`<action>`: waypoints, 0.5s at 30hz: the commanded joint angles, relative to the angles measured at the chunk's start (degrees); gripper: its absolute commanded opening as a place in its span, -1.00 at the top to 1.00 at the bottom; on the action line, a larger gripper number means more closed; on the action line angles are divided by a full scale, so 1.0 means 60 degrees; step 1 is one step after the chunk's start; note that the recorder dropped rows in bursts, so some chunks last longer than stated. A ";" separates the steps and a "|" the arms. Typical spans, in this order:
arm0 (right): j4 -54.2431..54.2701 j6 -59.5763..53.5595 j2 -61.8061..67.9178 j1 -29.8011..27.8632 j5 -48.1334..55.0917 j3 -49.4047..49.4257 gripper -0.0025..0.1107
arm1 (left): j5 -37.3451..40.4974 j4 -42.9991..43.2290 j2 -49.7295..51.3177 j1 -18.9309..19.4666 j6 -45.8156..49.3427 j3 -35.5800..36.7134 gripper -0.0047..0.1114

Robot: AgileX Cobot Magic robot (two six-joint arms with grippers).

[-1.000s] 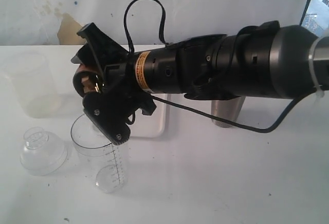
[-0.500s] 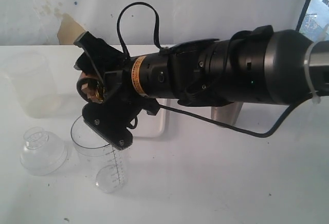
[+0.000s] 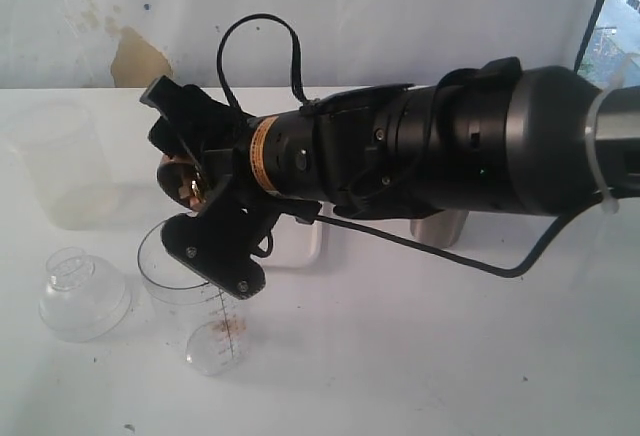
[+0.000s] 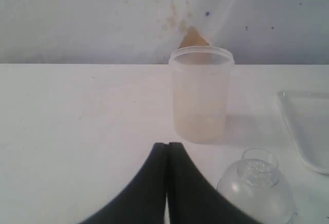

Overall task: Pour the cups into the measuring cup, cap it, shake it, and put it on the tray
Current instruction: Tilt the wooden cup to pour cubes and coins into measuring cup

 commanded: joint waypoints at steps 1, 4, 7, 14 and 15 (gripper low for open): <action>-0.0029 -0.0246 -0.0117 0.0024 0.0029 -0.0034 0.96 | -0.0065 0.0069 -0.0051 -0.0025 -0.0005 0.0052 0.92; -0.0162 -0.0242 -0.0117 0.0061 0.0029 -0.0034 0.96 | -0.0065 0.0069 -0.0051 -0.0025 -0.0005 0.0052 0.92; -0.0203 -0.0321 -0.0117 0.0196 0.0092 -0.0034 0.96 | -0.0065 0.0069 -0.0051 -0.0025 -0.0005 0.0052 0.92; -0.0392 -0.0955 -0.0117 0.0361 0.0578 -0.0034 0.96 | -0.0065 0.0069 -0.0051 -0.0025 -0.0005 0.0052 0.92; -0.0512 -0.0955 -0.0117 0.0407 0.0671 -0.0034 0.96 | -0.0065 0.0069 -0.0051 -0.0025 -0.0005 0.0052 0.92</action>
